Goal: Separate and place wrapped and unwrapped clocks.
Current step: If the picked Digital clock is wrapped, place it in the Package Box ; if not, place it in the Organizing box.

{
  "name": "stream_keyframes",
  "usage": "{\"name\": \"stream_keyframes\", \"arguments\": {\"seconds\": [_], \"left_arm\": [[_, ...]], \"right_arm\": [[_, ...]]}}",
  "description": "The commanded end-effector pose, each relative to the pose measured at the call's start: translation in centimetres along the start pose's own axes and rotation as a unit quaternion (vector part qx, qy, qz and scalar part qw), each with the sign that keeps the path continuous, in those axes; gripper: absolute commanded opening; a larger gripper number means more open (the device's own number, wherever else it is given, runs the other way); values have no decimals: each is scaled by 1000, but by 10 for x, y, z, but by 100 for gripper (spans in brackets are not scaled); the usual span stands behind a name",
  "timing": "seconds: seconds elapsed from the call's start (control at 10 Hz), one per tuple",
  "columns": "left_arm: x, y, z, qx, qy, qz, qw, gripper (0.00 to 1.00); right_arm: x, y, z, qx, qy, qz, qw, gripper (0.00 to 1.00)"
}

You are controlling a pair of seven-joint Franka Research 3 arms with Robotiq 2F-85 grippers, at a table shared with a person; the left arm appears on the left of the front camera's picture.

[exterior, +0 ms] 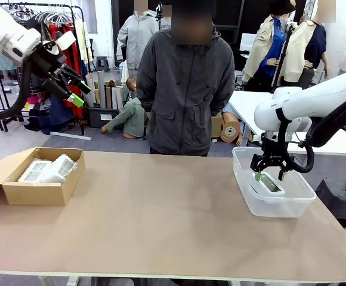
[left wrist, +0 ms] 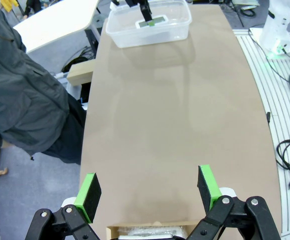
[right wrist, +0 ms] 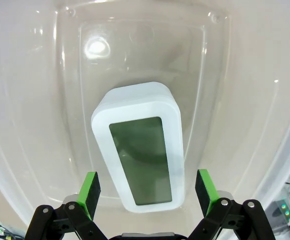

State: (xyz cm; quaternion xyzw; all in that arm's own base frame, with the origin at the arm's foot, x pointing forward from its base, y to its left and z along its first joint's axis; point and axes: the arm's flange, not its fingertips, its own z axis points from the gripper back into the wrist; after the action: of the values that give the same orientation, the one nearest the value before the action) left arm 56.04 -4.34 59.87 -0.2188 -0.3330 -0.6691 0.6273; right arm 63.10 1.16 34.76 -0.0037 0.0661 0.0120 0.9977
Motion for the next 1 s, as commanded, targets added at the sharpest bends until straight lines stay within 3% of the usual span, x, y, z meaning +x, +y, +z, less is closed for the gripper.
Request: {"name": "stream_keyframes", "arguments": {"seconds": [0.0, 0.3, 0.4, 0.9], "left_arm": [[1, -1, 1, -2, 0, -1, 1000, 100], [1, -1, 1, -2, 0, -1, 1000, 100], [1, -1, 1, -2, 0, -1, 1000, 100], [1, -1, 1, -2, 0, -1, 1000, 100]], "right_arm": [[-4, -2, 26, 2, 0, 7, 1000, 100], [-10, -4, 47, 1, 3, 35, 999, 100], [-8, 0, 34, 0, 1, 10, 1000, 100], [-8, 0, 34, 0, 1, 10, 1000, 100]]}}
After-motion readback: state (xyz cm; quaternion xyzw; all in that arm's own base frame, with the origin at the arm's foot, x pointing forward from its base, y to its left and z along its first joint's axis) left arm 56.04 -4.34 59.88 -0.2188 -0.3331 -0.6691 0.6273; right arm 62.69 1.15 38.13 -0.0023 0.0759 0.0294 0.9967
